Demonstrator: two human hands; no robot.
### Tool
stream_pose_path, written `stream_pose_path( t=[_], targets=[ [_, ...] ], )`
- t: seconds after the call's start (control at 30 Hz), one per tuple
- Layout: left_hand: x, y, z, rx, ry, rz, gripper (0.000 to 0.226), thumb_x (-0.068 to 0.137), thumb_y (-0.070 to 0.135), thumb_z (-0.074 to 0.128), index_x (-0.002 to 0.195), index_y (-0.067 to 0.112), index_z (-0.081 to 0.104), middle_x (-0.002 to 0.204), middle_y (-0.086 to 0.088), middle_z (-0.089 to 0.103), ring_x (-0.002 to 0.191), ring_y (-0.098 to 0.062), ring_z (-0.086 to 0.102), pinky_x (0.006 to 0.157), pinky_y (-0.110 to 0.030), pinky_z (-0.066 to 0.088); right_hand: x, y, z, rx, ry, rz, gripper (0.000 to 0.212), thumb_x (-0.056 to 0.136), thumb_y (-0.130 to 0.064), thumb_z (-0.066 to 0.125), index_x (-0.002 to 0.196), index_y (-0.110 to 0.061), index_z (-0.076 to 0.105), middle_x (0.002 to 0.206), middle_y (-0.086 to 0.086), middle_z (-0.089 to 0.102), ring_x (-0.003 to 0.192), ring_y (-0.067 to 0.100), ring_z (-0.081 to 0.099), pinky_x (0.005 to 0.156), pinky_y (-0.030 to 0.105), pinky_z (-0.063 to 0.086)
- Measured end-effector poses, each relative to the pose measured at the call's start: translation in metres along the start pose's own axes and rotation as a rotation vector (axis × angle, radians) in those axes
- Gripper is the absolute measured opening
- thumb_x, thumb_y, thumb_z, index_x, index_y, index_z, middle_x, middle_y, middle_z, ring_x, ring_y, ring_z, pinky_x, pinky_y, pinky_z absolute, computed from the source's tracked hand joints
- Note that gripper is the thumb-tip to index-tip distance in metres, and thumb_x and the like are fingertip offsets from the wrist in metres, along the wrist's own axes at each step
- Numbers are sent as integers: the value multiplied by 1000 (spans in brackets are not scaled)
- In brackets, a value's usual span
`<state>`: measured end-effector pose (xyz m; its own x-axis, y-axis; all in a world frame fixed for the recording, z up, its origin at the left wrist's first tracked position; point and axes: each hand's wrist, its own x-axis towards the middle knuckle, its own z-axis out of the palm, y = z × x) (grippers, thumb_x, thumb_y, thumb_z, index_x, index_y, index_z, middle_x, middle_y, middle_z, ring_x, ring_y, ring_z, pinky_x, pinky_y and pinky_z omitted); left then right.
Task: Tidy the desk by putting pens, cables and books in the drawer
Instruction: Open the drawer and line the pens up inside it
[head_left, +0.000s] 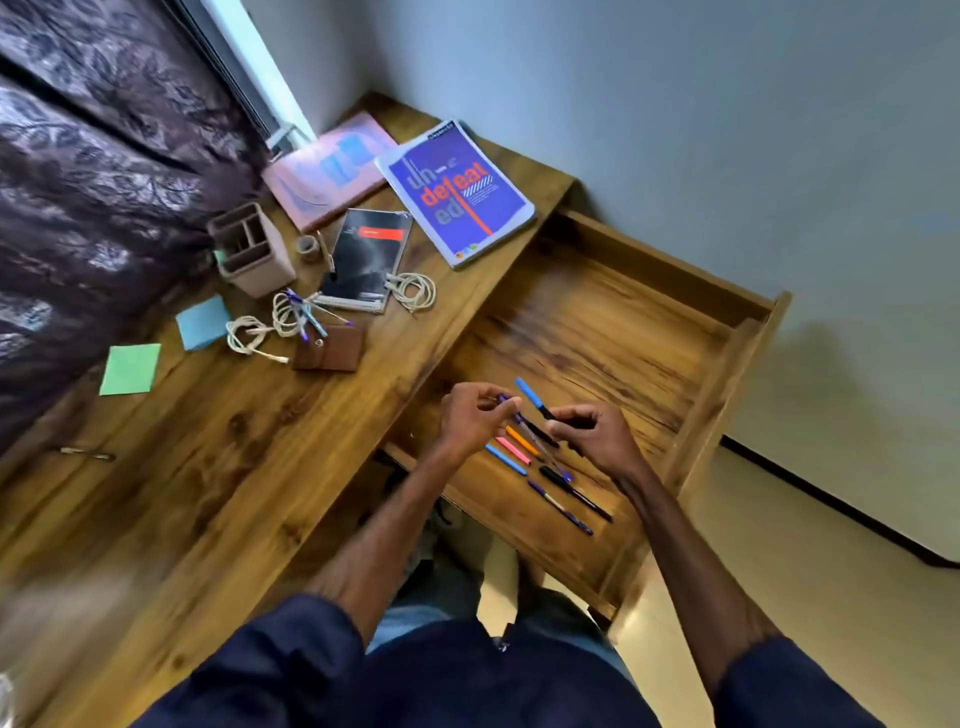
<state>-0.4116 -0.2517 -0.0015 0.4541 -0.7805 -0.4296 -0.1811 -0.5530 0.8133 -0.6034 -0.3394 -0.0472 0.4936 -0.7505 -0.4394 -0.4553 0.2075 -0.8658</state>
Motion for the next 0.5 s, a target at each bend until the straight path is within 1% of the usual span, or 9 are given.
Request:
stream_pose_path(
  t=[0.07, 0.1, 0.17, 0.2, 0.23, 0.3, 0.37, 0.43, 0.5],
  targets=[
    [1, -4, 10, 37, 44, -45, 25, 85, 27, 82, 103, 12, 74, 87, 0, 76, 72, -13, 75, 62, -29, 64, 6, 20, -11, -121, 73, 116, 23, 78, -17, 85, 100, -18, 79, 87, -4, 77, 79, 8, 73, 66, 20, 51],
    [2, -8, 13, 38, 54, -71, 26, 84, 27, 83, 102, 11, 74, 86, 1, 75, 71, -12, 75, 64, -32, 65, 9, 30, -15, -216, 95, 172, 23, 77, -16, 85, 99, -18, 79, 88, -3, 77, 82, 10, 73, 67, 20, 52],
    [4, -18, 17, 63, 59, -118, 23, 82, 29, 84, 94, 11, 75, 80, 1, 76, 68, -13, 75, 67, -39, 65, 9, 48, -21, -360, 106, 243, 24, 79, -15, 83, 102, -16, 79, 94, 1, 78, 84, 14, 72, 72, 23, 54],
    [5, -23, 18, 79, 58, -136, 21, 82, 31, 84, 89, 13, 76, 77, 1, 76, 68, -14, 75, 69, -42, 65, 6, 56, -22, -405, 104, 265, 24, 80, -15, 82, 103, -16, 78, 97, 2, 77, 83, 13, 70, 72, 23, 54],
    [7, -29, 18, 91, 64, -149, 22, 81, 34, 85, 84, 15, 76, 74, 1, 76, 67, -15, 75, 69, -44, 65, 3, 63, -21, -440, 102, 278, 24, 81, -15, 82, 104, -18, 78, 98, 1, 77, 81, 12, 68, 67, 20, 51],
    [9, -39, 20, 99, 72, -177, 25, 79, 38, 86, 81, 16, 76, 71, 2, 76, 67, -15, 76, 71, -45, 64, -4, 75, -18, -507, 113, 285, 22, 81, -17, 81, 102, -22, 78, 97, -1, 77, 78, 11, 67, 60, 17, 46],
    [10, -44, 22, 85, 71, -200, 23, 79, 38, 85, 82, 17, 77, 72, 2, 77, 69, -16, 76, 72, -45, 65, -8, 83, -12, -591, 124, 293, 20, 81, -19, 81, 100, -25, 78, 95, -3, 77, 79, 11, 69, 63, 19, 51],
    [9, -45, 23, 64, 65, -216, 19, 82, 33, 83, 85, 16, 76, 75, -1, 77, 71, -18, 76, 72, -43, 65, -10, 91, -4, -689, 120, 309, 19, 83, -21, 80, 102, -25, 76, 95, -3, 77, 80, 11, 71, 67, 23, 56],
    [7, -46, 23, 40, 61, -232, 16, 84, 28, 82, 87, 14, 74, 78, -4, 76, 72, -20, 76, 70, -41, 65, -11, 93, 3, -767, 132, 309, 19, 85, -23, 78, 103, -24, 74, 96, -2, 76, 81, 12, 71, 67, 23, 56]
  ],
)
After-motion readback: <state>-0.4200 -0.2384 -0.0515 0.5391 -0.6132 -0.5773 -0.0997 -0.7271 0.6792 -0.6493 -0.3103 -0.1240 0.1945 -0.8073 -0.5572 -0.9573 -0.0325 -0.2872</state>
